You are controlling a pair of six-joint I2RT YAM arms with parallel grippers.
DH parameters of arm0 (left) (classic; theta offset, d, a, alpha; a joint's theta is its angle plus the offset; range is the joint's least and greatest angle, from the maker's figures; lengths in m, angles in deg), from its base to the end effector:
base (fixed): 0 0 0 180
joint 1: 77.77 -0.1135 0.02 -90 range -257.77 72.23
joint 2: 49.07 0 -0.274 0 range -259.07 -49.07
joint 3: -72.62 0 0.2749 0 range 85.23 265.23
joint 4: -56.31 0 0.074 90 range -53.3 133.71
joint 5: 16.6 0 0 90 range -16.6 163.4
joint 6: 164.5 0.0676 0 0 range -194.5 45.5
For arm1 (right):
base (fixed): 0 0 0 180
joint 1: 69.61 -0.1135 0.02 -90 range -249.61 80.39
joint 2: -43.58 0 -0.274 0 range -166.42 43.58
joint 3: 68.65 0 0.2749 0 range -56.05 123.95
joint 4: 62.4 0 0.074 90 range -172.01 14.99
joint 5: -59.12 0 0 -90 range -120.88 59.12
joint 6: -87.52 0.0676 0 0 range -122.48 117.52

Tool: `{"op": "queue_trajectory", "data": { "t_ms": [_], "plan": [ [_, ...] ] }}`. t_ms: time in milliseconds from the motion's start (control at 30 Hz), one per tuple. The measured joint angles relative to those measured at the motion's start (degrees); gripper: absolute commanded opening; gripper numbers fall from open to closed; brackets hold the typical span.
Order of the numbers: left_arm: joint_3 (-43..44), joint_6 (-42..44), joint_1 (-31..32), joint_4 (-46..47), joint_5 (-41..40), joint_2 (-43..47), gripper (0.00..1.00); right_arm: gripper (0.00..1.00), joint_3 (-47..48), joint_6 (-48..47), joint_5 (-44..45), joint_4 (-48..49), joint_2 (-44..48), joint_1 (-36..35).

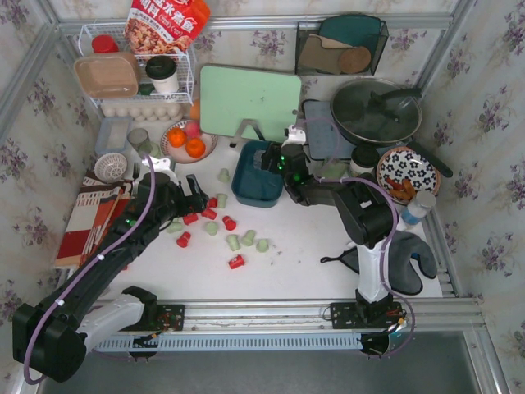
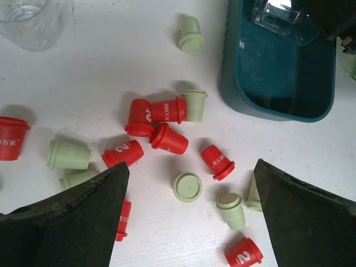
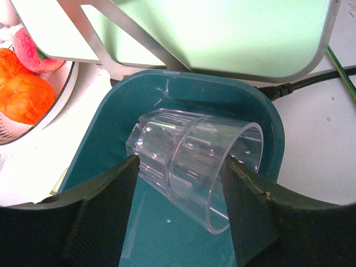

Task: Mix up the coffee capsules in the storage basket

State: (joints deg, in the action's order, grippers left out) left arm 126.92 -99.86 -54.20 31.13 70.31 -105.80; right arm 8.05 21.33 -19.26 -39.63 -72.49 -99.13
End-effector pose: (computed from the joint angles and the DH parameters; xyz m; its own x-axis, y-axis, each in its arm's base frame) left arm 0.2487 -0.1045 0.2654 -0.5361 -0.2327 -0.8114 0.1393 0.9237 -0.3570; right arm 0.4308 0.2283 0.1452 -0.3545 0.2537 -0.9000 -0.1875 0.9236 0.3342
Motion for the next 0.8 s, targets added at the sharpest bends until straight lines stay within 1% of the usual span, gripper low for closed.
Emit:
{"op": "queue_trajectory", "data": {
  "t_ms": [133, 233, 433, 533, 600, 633, 800],
  "plan": [
    [0.00, -0.26, 0.00, 0.00, 0.07, 0.00, 0.97, 0.56, -0.11, 0.04, 0.02, 0.72, -0.28, 0.00],
    [0.00, -0.28, 0.00, 0.00, 0.13, 0.00, 0.97, 0.43, -0.24, 0.09, 0.02, 0.76, -0.39, 0.00],
    [0.00, -0.31, 0.02, 0.00, 0.13, 0.11, 0.97, 0.24, -0.39, 1.16, -1.51, 2.54, -0.26, -0.04],
    [0.00, -0.31, 0.02, 0.00, 0.13, 0.35, 0.97, 0.12, -0.68, 1.33, -2.14, 2.93, 0.11, 0.00],
    [0.00, -0.31, 0.02, 0.00, 0.13, 0.52, 0.97, 0.02, -0.72, 1.36, -2.67, 3.30, 0.52, -0.04],
    [0.00, -0.31, 0.02, 0.00, 0.13, 0.55, 0.97, 0.00, -0.79, 1.22, -2.58, 3.19, 0.74, -0.04],
    [0.00, -0.31, 0.07, 0.00, 0.13, 0.63, 0.97, 0.00, -1.09, 1.29, -2.56, 1.92, 1.97, 0.00]
  ]
}}
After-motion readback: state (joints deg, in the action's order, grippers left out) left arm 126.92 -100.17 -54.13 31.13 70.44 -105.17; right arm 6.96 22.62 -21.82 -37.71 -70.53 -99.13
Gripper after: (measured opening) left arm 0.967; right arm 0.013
